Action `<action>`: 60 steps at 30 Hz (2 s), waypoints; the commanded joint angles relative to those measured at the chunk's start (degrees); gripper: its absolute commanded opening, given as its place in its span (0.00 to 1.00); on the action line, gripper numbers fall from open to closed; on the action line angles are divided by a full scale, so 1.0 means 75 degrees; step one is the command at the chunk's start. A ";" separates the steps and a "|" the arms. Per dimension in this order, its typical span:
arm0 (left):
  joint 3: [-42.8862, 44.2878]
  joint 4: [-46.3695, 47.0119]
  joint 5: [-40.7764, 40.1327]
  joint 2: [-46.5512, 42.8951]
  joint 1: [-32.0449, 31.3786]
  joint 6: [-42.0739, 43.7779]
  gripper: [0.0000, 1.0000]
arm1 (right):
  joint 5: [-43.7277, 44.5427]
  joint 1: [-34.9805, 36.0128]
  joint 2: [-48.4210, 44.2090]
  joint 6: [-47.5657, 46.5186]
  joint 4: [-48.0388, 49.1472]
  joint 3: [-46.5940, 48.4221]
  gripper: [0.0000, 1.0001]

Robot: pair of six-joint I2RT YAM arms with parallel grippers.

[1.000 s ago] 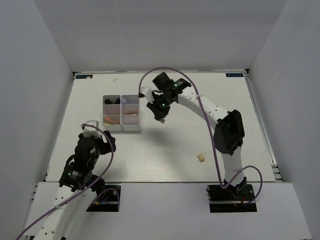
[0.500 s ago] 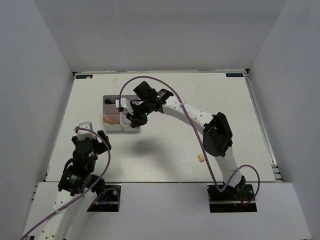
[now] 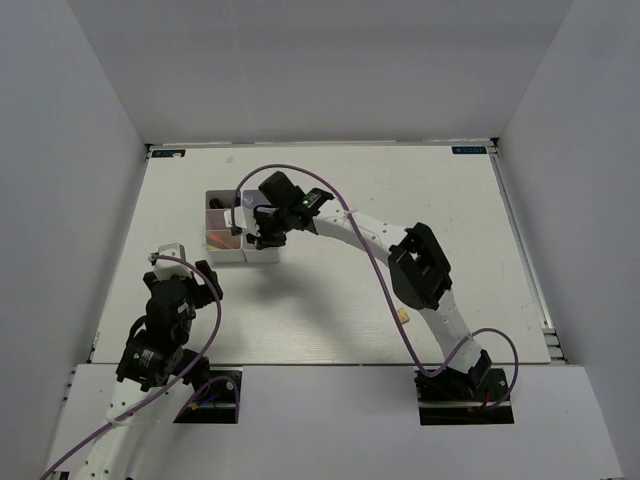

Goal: Sort the stationery into containers
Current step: Place the stationery into the container, then grab a piece of stationery with the right arm

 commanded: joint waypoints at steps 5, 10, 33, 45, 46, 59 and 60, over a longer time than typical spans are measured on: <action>0.0032 -0.0040 0.0037 0.0017 0.0032 -0.0016 0.91 | 0.0689 0.0148 0.0063 -0.0483 0.0759 0.0135 0.00; 0.0044 -0.0016 0.0073 0.0018 0.0044 -0.0005 0.91 | 0.0981 0.0253 -0.0124 -0.0495 0.0724 -0.0006 0.45; -0.0015 0.0324 0.2216 0.0415 0.0021 0.0347 0.69 | 0.1903 -0.1093 -0.5197 0.1949 -0.2285 -0.5394 0.82; 0.0314 0.0008 0.3108 0.1495 0.0032 0.0323 1.00 | 0.3092 -0.2231 -0.5844 0.4472 -0.2393 -0.8315 0.56; 0.0302 0.0019 0.3096 0.1494 0.0055 0.0312 1.00 | 0.3057 -0.2278 -0.5681 0.4543 -0.2440 -0.8257 0.58; 0.0313 -0.0004 0.3073 0.1447 0.0044 0.0335 1.00 | 0.2974 -0.2466 -0.4790 0.5224 -0.1714 -0.8280 0.65; 0.0313 0.0007 0.3073 0.1447 0.0044 0.0324 1.00 | 0.2986 -0.2477 -0.4743 0.5235 -0.1679 -0.8291 0.63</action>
